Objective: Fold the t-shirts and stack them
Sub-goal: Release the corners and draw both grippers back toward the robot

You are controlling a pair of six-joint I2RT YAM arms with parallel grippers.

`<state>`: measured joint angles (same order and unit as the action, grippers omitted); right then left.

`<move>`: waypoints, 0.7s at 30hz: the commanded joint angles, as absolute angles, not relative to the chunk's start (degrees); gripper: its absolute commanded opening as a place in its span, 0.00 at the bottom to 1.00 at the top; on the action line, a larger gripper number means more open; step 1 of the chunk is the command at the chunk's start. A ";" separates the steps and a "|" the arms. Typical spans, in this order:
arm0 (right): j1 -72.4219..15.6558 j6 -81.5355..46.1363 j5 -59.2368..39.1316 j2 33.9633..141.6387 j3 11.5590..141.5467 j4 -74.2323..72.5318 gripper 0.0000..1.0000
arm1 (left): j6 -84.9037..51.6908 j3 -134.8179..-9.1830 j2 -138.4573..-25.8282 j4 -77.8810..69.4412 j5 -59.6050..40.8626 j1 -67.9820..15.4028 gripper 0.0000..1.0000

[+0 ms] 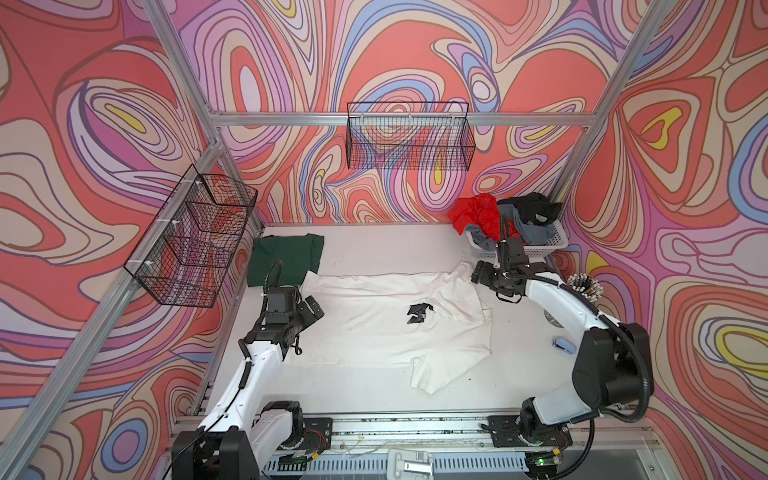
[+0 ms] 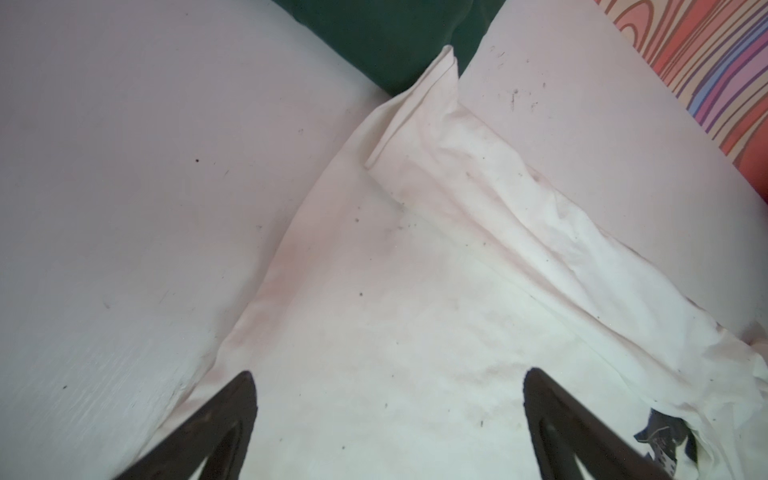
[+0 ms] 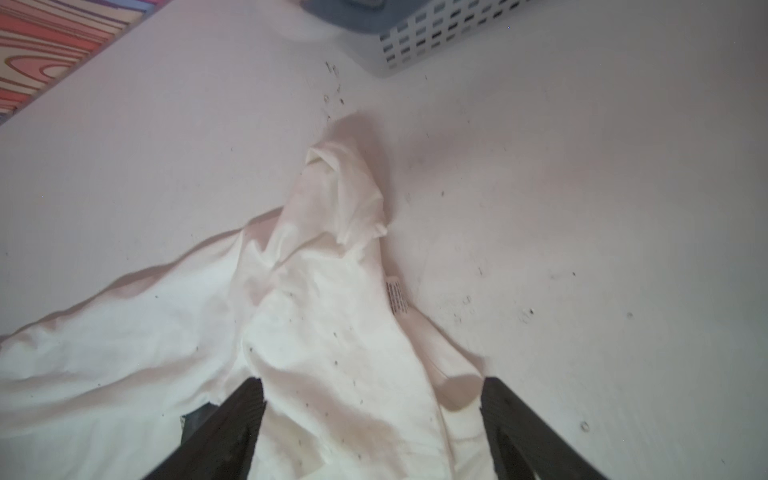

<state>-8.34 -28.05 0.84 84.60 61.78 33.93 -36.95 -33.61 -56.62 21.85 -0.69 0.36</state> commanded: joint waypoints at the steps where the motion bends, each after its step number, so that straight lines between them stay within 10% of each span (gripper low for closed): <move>1: -10.38 -29.75 3.20 78.54 56.37 40.47 0.86 | -39.87 -31.73 -53.84 26.49 0.39 0.18 1.00; 21: -17.56 -34.19 -6.10 64.19 38.57 48.49 0.72 | -50.56 -18.79 -36.64 41.01 4.97 -11.07 1.00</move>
<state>-16.84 -32.56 -4.38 65.01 40.36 47.48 -47.88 -20.27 -35.05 38.87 3.14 -10.74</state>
